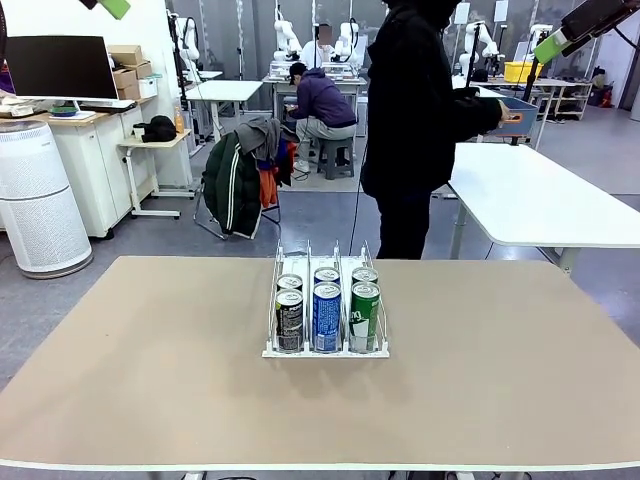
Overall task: Fill the beverage cans into the dispenser.
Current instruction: Pick up the Sprite handed by the human.
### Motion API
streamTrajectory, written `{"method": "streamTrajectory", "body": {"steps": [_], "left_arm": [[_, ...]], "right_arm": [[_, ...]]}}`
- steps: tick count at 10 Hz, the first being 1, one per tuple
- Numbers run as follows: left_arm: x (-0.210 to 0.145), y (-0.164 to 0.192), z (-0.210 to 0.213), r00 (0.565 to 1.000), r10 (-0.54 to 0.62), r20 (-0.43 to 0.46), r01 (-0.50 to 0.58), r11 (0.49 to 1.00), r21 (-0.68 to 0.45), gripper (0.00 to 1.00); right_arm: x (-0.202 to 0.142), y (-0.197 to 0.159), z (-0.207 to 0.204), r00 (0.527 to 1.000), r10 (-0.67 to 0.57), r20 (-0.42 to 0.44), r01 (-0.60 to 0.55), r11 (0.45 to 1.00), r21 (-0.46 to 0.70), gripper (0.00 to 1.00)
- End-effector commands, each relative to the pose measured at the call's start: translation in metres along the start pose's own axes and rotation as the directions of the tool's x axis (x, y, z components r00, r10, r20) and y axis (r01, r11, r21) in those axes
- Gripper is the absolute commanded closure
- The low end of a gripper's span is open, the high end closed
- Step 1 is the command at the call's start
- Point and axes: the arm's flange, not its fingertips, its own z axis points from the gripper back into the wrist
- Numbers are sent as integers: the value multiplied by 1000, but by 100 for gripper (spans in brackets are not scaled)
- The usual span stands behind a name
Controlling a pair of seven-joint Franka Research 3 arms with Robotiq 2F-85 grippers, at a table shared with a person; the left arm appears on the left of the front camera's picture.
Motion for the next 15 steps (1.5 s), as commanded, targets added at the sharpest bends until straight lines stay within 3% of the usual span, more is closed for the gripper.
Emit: {"method": "streamTrajectory", "body": {"steps": [1,15], "left_arm": [[0,1,0,1000,5,-1,-5,1000,0,0],[0,1,0,1000,5,-1,-5,1000,0,0]], "right_arm": [[1,1,0,1000,-9,4,9,1000,0,0],[1,1,0,1000,-9,4,9,1000,0,0]]}}
